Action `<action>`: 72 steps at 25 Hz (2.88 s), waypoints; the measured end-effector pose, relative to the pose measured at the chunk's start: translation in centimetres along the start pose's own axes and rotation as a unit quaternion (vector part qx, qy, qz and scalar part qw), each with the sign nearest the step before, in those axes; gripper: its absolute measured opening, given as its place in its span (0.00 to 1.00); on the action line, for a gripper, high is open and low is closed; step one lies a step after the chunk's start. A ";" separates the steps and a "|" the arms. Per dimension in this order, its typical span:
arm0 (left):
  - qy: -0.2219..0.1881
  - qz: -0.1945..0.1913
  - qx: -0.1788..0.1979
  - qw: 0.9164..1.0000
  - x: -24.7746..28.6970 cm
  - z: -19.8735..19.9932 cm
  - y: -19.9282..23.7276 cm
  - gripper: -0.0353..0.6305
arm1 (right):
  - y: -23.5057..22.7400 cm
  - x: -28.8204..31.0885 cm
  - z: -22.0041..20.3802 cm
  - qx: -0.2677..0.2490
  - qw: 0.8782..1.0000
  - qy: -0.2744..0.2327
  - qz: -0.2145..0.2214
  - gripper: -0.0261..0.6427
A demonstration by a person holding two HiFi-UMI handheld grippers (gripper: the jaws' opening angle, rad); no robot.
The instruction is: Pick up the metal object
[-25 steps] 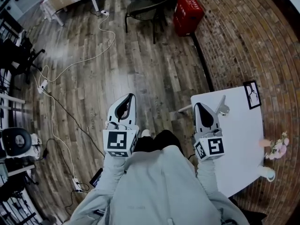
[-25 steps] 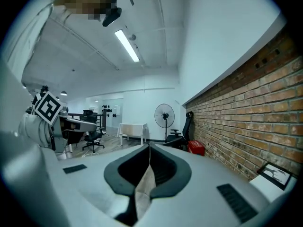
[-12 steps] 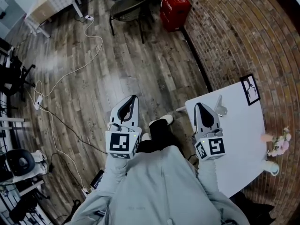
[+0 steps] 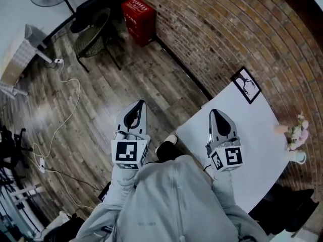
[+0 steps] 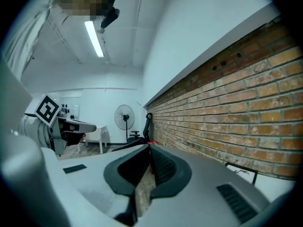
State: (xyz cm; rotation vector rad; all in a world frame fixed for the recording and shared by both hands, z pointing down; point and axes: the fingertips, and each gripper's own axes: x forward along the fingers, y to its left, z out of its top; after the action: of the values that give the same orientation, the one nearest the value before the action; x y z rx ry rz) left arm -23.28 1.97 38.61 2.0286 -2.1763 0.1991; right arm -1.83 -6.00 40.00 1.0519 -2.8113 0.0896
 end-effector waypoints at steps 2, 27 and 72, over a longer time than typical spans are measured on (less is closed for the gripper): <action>0.001 -0.031 0.006 1.000 2.8 0.6 -1.7 0.10 | -2.5 -0.3 0.1 0.002 1.000 -0.002 -0.027 0.08; 0.005 -0.358 0.083 0.930 17.7 4.3 -20.7 0.10 | -14.7 -14.5 -2.3 0.069 0.924 0.011 -0.375 0.08; 0.060 -0.484 0.103 0.867 20.4 1.0 -26.7 0.10 | -14.3 -10.9 -7.2 0.179 0.914 0.050 -0.361 0.08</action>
State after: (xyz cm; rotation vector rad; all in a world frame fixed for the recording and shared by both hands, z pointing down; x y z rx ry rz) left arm 1.98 -20.09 41.59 2.8318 -0.8720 0.4052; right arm 16.43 -8.97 45.57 2.0226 -2.1761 0.5678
